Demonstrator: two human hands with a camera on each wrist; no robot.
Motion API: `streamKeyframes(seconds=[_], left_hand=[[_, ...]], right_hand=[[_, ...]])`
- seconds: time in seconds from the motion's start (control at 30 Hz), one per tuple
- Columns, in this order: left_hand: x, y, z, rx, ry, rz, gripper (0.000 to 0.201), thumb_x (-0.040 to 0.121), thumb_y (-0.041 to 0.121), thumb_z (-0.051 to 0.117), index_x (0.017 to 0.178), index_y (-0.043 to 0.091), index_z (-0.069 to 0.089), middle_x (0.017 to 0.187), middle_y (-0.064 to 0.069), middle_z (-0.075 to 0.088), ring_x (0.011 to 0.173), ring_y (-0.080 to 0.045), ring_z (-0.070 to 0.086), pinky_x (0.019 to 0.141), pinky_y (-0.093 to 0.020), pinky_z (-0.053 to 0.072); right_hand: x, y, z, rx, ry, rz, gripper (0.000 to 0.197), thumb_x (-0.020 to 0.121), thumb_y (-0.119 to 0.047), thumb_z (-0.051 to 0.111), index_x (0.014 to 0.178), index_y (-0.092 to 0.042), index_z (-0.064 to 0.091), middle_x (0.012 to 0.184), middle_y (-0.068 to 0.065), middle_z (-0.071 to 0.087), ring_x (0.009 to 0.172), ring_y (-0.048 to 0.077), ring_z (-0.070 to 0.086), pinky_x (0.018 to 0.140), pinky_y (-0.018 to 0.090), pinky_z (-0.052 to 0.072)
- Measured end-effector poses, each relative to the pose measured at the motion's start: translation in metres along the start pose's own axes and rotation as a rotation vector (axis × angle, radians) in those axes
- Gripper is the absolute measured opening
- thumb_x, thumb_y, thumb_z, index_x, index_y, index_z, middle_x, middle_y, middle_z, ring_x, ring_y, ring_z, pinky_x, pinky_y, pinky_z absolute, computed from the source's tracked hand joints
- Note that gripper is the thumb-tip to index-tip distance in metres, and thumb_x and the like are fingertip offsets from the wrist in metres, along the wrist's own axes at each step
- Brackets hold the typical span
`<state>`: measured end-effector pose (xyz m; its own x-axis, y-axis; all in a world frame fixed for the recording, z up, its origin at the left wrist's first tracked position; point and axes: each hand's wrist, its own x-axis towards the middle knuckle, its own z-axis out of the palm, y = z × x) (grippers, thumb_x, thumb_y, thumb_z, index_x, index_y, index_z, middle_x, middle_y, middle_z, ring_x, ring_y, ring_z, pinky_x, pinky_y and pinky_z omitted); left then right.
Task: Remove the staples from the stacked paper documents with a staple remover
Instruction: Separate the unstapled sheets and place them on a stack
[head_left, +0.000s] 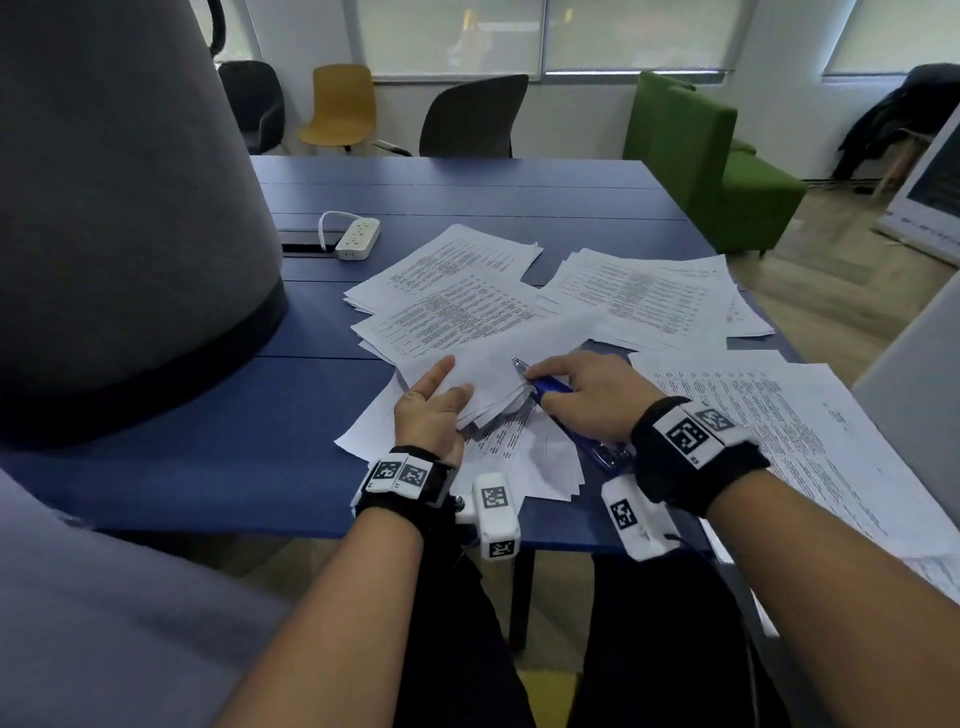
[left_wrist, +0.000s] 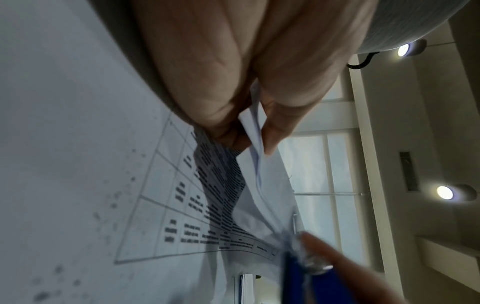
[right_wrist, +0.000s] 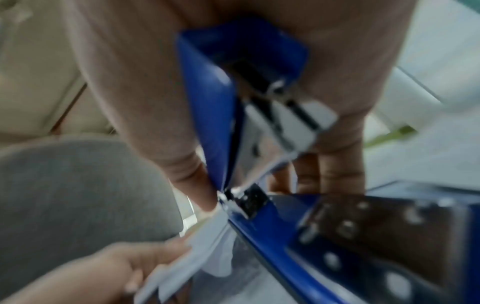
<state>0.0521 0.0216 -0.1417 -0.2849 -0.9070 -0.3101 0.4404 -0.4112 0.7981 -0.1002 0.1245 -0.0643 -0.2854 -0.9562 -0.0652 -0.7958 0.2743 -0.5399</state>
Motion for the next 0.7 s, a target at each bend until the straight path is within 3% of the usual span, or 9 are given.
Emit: streamKeyframes(seconds=[0.07,0.17,0.2,0.33,0.43,0.7], left_hand=[[-0.002,0.001,-0.001,0.003,-0.013,0.001,0.053,0.091,-0.018,0.056,0.139,0.006,0.058,0.1,-0.02,0.074,0.092,-0.033,0.07,0.091,-0.051,0.059],[-0.004,0.001,-0.001,0.017,-0.031,0.005,0.053,0.092,-0.017,0.055,0.138,0.009,0.059,0.107,-0.025,0.071,0.093,-0.033,0.069,0.089,-0.053,0.058],[-0.004,0.001,-0.001,0.017,-0.039,0.004,0.053,0.092,-0.017,0.056,0.137,0.01,0.06,0.109,-0.026,0.071,0.094,-0.033,0.069,0.091,-0.056,0.057],[-0.001,-0.001,-0.003,-0.007,-0.054,0.002,0.051,0.091,-0.017,0.056,0.129,0.015,0.065,0.117,-0.029,0.07,0.102,-0.039,0.068,0.1,-0.07,0.047],[0.0,-0.001,-0.004,-0.001,-0.069,-0.002,0.048,0.091,-0.016,0.057,0.122,0.019,0.068,0.116,-0.028,0.071,0.103,-0.04,0.068,0.1,-0.071,0.046],[0.0,-0.001,-0.004,0.013,-0.096,-0.014,0.047,0.091,-0.017,0.057,0.119,0.019,0.068,0.118,-0.026,0.071,0.103,-0.039,0.068,0.099,-0.071,0.047]], right_hand=[[-0.003,-0.001,0.003,-0.037,-0.021,0.013,0.038,0.092,-0.029,0.059,0.128,-0.033,0.066,0.111,-0.004,0.062,0.089,0.011,0.055,0.073,0.015,0.041],[0.0,-0.004,0.002,0.026,-0.009,0.036,0.036,0.093,-0.03,0.058,0.128,-0.035,0.065,0.103,-0.007,0.058,0.089,0.012,0.056,0.072,0.016,0.042],[0.002,-0.006,0.002,0.032,-0.01,0.037,0.036,0.093,-0.031,0.058,0.128,-0.035,0.066,0.103,-0.006,0.058,0.089,0.012,0.056,0.074,0.017,0.042],[0.007,-0.009,0.004,0.09,-0.01,0.059,0.034,0.091,-0.031,0.059,0.124,-0.037,0.067,0.095,-0.008,0.063,0.08,0.009,0.061,0.062,0.017,0.045],[0.008,-0.007,0.008,0.097,0.001,0.059,0.034,0.092,-0.031,0.059,0.124,-0.035,0.068,0.104,-0.004,0.066,0.088,0.015,0.062,0.071,0.019,0.045],[0.011,-0.005,0.012,0.137,0.037,0.05,0.035,0.094,-0.031,0.055,0.126,-0.035,0.066,0.109,-0.004,0.062,0.093,0.015,0.06,0.078,0.019,0.042]])
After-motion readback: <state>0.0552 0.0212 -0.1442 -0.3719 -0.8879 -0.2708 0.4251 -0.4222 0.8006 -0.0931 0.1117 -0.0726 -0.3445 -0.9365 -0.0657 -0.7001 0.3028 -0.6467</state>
